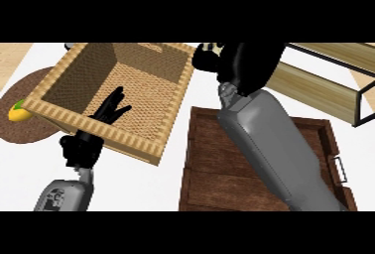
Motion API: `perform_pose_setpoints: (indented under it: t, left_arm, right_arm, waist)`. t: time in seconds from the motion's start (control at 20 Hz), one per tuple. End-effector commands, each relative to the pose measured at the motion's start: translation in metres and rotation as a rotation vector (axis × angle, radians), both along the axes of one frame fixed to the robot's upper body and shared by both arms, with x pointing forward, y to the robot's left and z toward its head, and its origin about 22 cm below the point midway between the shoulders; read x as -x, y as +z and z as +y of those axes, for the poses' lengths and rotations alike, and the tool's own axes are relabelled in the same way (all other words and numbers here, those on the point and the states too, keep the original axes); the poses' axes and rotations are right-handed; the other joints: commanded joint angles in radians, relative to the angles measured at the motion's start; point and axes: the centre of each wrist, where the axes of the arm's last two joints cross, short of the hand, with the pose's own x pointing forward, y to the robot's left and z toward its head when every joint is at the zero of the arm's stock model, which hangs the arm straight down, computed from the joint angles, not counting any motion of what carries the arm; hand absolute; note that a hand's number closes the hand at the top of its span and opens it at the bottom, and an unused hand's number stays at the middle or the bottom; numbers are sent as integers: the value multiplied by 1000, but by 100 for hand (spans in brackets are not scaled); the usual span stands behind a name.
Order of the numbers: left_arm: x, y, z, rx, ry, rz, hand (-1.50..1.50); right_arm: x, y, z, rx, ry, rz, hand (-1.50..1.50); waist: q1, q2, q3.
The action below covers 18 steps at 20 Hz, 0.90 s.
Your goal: Pick the cupcake from the tray and place it in the tiered shelf
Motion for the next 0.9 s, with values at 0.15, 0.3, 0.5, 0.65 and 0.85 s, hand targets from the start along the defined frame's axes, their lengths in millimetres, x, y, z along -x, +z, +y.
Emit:
perform_pose_setpoints:
  t: [0.15, 0.3, 0.5, 0.65, 0.85]
  left_arm:
    - [-2, -15, 15, -44, 21, 61, 0]
    - [-1, -1, 11, -42, 4, 57, 0]
    - [4, -13, 17, -48, 8, 63, 0]
    - [0, -19, -8, -34, -2, 36, 0]
    - [3, -11, -8, -48, 0, 58, 0]
  right_arm:
    - [2, 59, -14, -30, -265, -45, 150]
    - [-7, 61, -18, 17, -319, -48, 150]
    - [-15, 85, -47, 4, -352, -64, 150]
    - [-18, 102, -58, 23, -377, -79, 150]
    - [-19, 113, -82, 48, -429, -112, 150]
  waist:
    - [-20, 5, -4]
    - [-5, 7, -4]
    - [-4, 9, -3]
    - [-6, 11, -4]
    - [-3, 9, -3]
